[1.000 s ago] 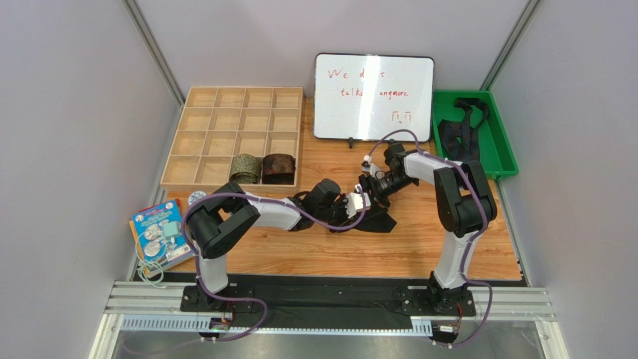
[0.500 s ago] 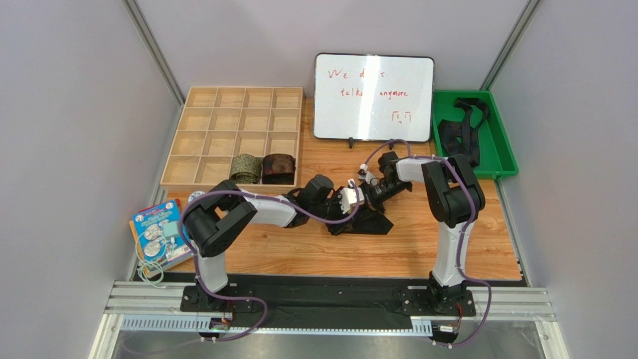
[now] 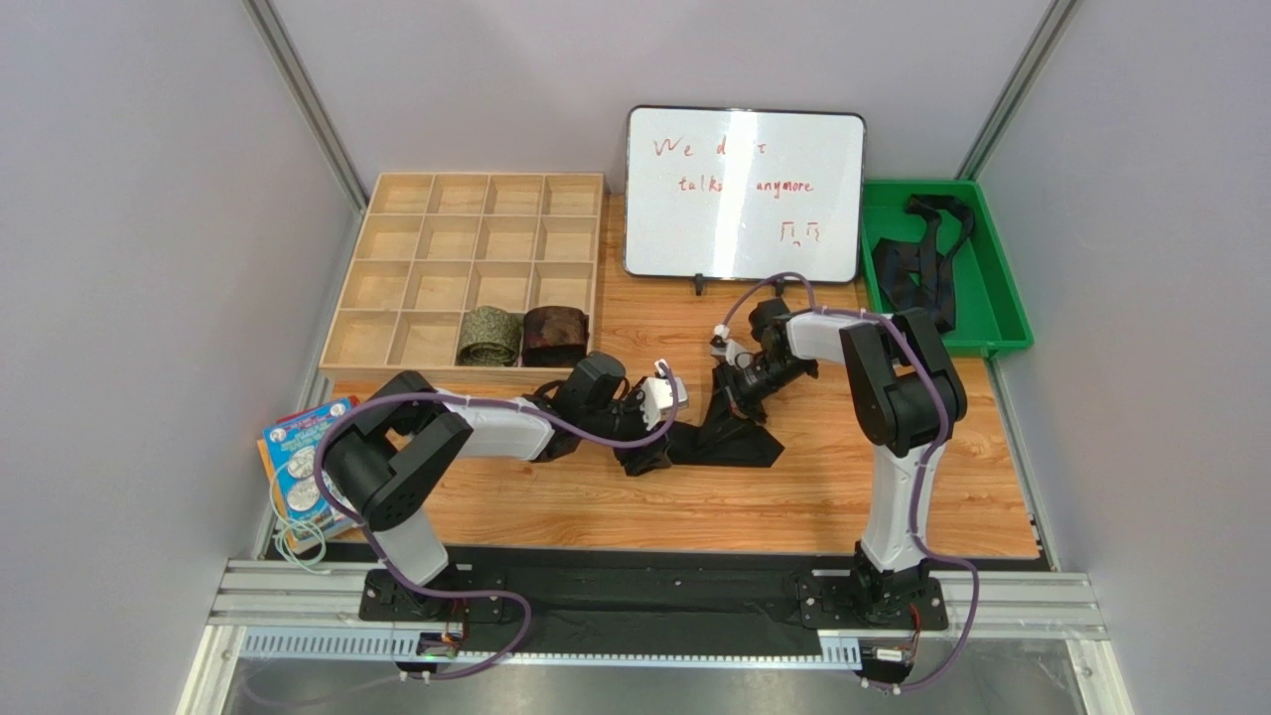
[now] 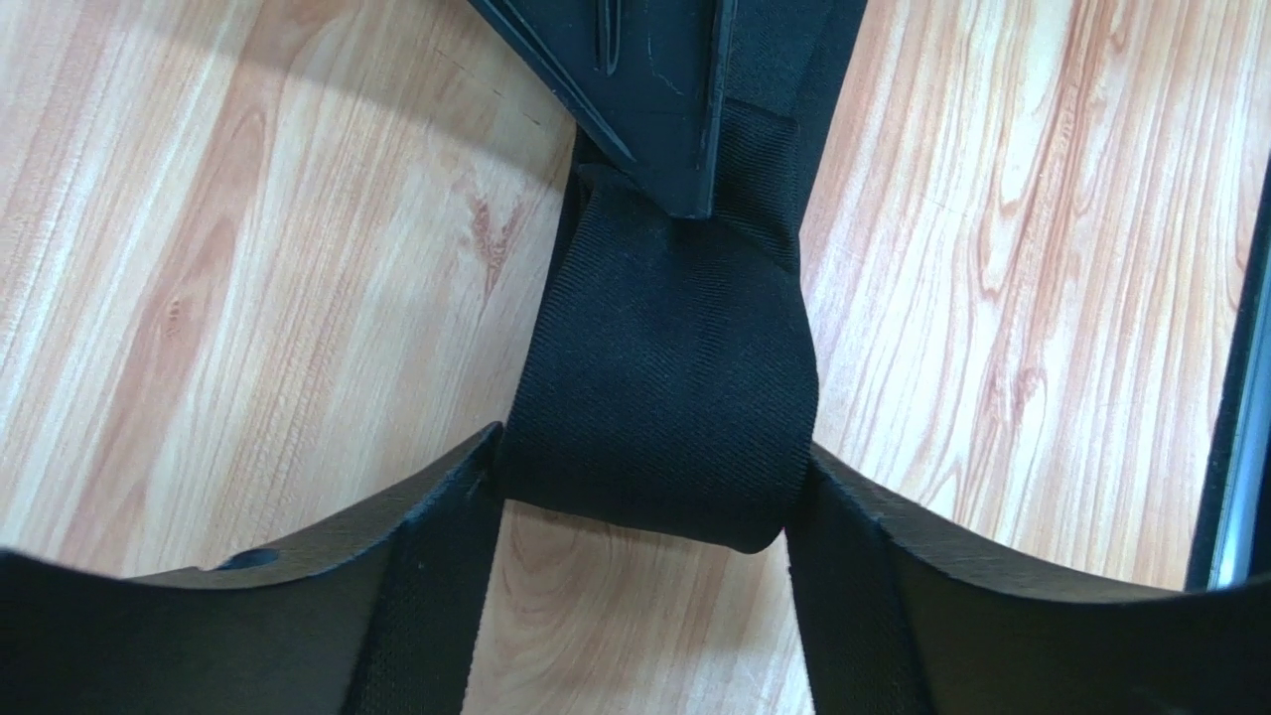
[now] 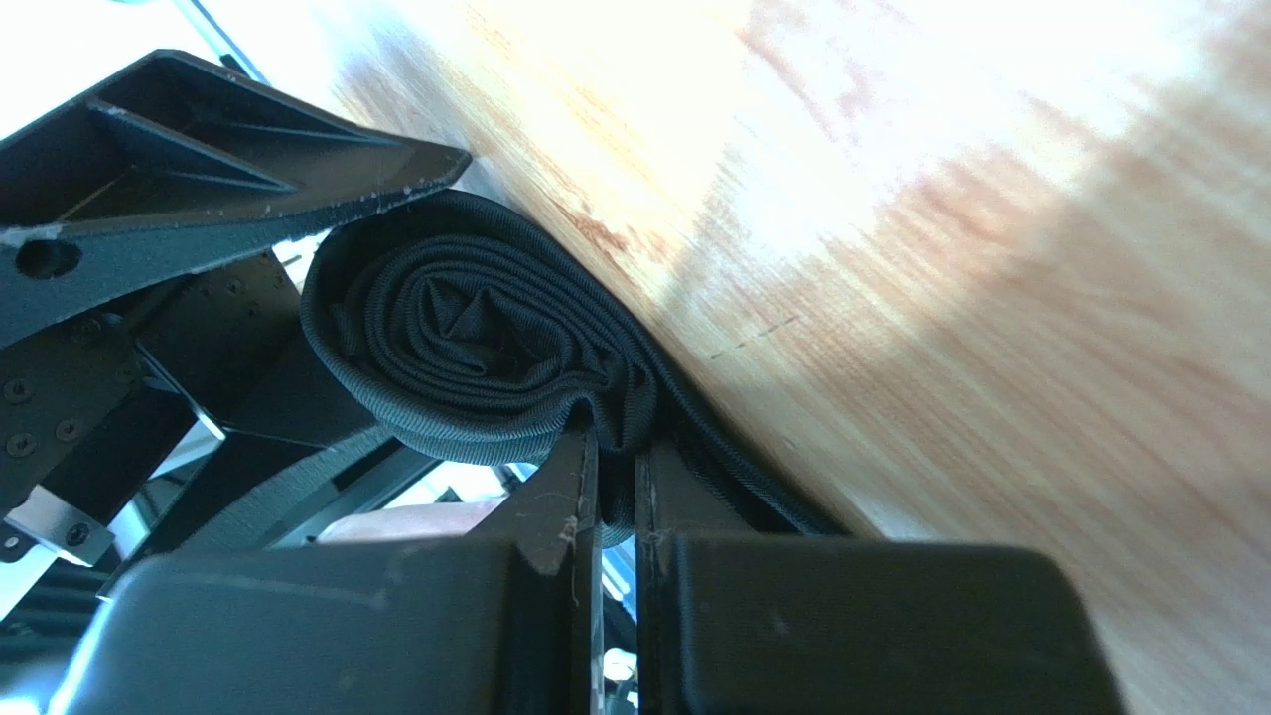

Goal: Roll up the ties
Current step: Roll the tie at the center of the board.

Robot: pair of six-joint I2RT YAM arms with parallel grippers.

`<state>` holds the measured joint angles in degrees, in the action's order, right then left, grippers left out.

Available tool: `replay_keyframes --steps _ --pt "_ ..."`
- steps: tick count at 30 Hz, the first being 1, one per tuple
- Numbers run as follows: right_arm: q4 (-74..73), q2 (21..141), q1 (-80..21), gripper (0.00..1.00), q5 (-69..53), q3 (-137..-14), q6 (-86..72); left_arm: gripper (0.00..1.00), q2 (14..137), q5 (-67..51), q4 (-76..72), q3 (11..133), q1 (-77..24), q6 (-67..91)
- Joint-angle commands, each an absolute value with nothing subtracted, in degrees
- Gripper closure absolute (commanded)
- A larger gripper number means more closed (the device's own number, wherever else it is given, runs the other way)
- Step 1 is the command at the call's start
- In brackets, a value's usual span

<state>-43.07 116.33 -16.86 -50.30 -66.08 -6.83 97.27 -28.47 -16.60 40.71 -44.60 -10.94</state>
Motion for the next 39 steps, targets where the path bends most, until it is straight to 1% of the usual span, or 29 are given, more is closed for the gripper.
replay_keyframes --steps 1,4,5,7,9,14,22,29,32,34,36,37,39 --pt "-40.9 117.6 -17.6 1.00 -32.5 -66.2 -2.0 0.32 97.7 -30.1 -23.8 39.1 -44.7 -13.3" --pt "-41.5 118.6 -17.8 1.00 -30.9 -67.0 -1.8 0.41 97.9 -31.2 -25.8 39.0 -44.6 -14.9" --pt "-41.9 118.8 -17.8 1.00 -30.3 -67.5 -1.8 0.47 97.7 -31.8 -26.8 38.7 -44.7 -15.3" --pt "-42.4 119.5 -18.0 1.00 -29.4 -68.1 -1.8 0.50 96.3 -32.6 -27.9 38.4 -44.7 -15.8" --pt "-43.4 120.1 -18.4 1.00 -29.4 -69.4 -1.8 0.50 94.8 -35.0 -28.4 38.6 -44.9 -16.0" --pt "-43.7 120.8 -19.4 1.00 -30.7 -70.7 -1.7 0.51 95.3 -34.2 -28.8 41.1 -47.4 -15.1" --pt "-43.6 121.1 -19.9 1.00 -35.9 -71.5 -0.7 0.52 104.8 -29.5 -30.6 47.1 -49.8 -11.4" --pt "-43.2 120.9 -21.0 1.00 -39.6 -71.8 -0.3 0.53 109.0 -29.2 -35.9 47.1 -50.0 -6.6" --pt "-43.1 120.4 -21.1 1.00 -41.0 -71.9 -0.3 0.57 110.4 -26.3 -31.7 47.6 -51.1 -9.2" --pt "-43.6 119.5 -21.0 1.00 -41.9 -72.1 1.2 0.59 110.7 -22.9 -24.5 48.9 -51.8 -10.6" --pt "-44.8 119.4 -21.1 1.00 -42.3 -73.0 2.2 0.61 111.0 -21.4 -16.5 49.9 -52.1 -12.9" --pt "-46.9 119.3 -21.0 1.00 -42.0 -73.6 3.2 0.63 110.8 -20.8 -14.5 49.9 -52.1 -13.7" --pt "-49.1 118.8 -20.7 0.96 -41.5 -75.0 4.6 0.65 110.5 -20.3 -9.4 49.7 -52.2 -15.6"
